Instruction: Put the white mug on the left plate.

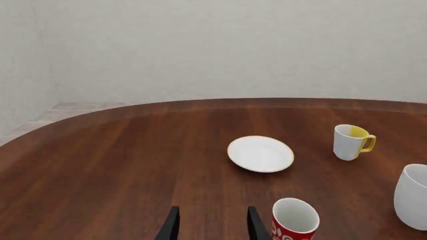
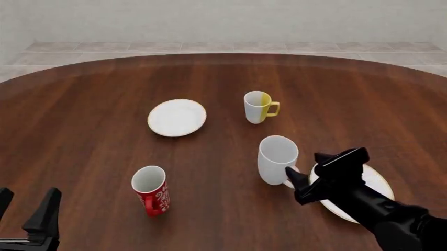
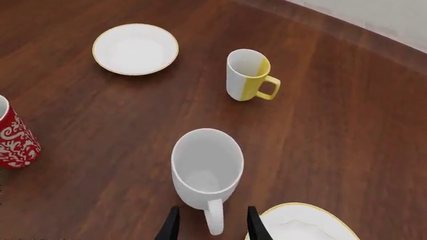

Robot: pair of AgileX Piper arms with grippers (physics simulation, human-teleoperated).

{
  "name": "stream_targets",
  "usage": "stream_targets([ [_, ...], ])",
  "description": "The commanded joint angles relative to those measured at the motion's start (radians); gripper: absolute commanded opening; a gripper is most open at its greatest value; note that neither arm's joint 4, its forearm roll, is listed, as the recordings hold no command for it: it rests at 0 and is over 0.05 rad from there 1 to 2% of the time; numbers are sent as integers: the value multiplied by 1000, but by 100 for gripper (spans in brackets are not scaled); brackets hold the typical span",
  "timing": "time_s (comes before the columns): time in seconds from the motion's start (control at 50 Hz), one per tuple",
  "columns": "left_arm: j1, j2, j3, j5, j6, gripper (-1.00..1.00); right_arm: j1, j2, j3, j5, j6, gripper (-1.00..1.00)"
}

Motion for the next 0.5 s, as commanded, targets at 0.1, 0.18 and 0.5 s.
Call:
stream_targets([
  [0.1,0,0,0,0,0,100,8,46,1,-32,4,100],
  [0.18,0,0,0,0,0,100,12,54,0,-38,4,100],
  [0.5,0,0,0,0,0,100,20,122,8,-97,8,100],
])
